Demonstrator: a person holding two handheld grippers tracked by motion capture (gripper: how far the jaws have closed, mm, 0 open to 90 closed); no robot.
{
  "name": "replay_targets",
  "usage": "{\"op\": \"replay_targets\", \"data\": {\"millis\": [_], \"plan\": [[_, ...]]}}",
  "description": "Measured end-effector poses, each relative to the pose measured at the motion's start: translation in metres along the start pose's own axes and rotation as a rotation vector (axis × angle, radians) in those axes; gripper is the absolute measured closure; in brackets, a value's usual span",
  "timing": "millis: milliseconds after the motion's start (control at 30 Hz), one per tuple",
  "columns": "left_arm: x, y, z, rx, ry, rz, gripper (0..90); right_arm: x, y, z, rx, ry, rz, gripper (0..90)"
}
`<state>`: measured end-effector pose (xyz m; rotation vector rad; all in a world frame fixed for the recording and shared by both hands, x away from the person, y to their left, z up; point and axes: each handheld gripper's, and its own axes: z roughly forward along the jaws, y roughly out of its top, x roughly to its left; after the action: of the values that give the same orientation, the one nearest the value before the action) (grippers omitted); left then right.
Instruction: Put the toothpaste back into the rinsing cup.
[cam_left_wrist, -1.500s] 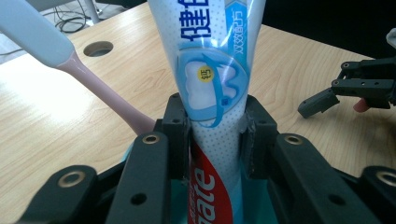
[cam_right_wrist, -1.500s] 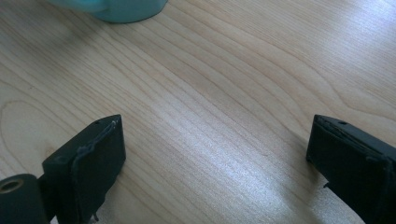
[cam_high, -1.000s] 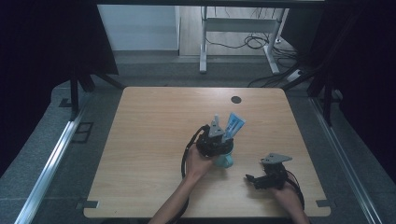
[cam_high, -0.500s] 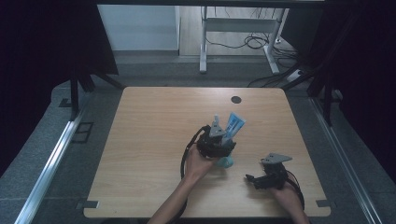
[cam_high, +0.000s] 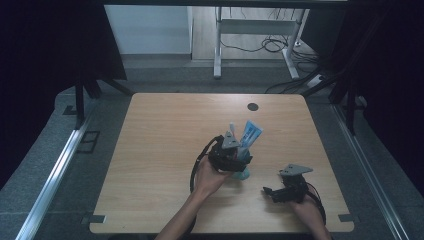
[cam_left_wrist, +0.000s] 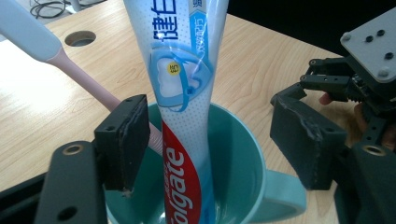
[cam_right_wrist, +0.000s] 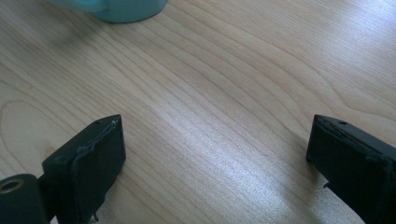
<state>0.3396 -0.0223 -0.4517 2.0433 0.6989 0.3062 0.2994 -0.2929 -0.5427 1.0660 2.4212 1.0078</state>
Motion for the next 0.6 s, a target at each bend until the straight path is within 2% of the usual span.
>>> {"op": "replay_targets", "data": {"millis": [133, 167, 300, 367, 600], "plan": [[-0.001, 0.001, -0.004, 0.004, -0.002, 0.005, 24.4, 0.000, 0.000, 0.000, 0.000, 0.000, 0.000, 4.4], [-0.001, 0.001, -0.005, 0.005, -0.003, 0.007, 20.3, 0.000, 0.000, 0.000, -0.001, -0.001, 0.001, 4.4], [-0.002, 0.002, -0.008, 0.014, 0.001, 0.008, 15.0, 0.000, 0.000, 0.000, -0.001, -0.001, 0.001, 4.4], [-0.003, 0.003, -0.010, 0.035, 0.004, 0.019, 13.8, 0.000, 0.000, 0.000, -0.001, -0.001, 0.001, 4.4], [-0.004, 0.002, -0.013, 0.040, -0.014, 0.026, 10.0, 0.000, 0.000, 0.000, 0.000, -0.001, 0.000, 4.4]]}}
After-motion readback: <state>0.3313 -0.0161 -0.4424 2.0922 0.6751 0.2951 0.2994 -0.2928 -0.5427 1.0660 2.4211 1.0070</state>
